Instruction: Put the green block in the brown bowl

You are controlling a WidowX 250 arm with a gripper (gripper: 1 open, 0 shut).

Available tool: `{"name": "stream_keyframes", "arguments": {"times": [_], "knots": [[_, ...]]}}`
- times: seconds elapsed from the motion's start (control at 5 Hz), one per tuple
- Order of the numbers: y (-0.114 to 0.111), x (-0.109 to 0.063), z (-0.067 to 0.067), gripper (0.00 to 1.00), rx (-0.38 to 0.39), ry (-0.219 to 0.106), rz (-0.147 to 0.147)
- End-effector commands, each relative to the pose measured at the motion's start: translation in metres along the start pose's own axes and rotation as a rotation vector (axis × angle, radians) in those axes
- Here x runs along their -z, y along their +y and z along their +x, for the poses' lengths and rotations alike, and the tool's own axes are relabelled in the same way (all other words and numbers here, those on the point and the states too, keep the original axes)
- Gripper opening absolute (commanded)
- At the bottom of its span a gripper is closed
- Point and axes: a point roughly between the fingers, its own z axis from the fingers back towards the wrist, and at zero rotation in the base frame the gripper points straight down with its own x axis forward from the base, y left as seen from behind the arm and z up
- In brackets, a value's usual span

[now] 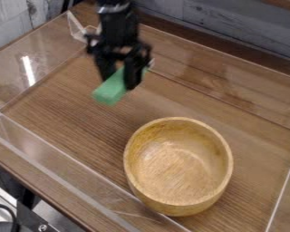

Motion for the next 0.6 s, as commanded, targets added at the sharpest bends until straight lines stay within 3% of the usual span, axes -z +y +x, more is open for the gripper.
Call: {"name": "stream_keyframes", "arguments": {"times": [0.0, 0.2, 0.4], "knots": [[-0.034, -0.041, 0.021, 0.00, 0.015, -0.100, 0.011], [-0.059, -0.045, 0.036, 0.00, 0.057, -0.126, 0.015], [-0.068, -0.046, 0.041, 0.00, 0.084, -0.143, 0.018]]}}
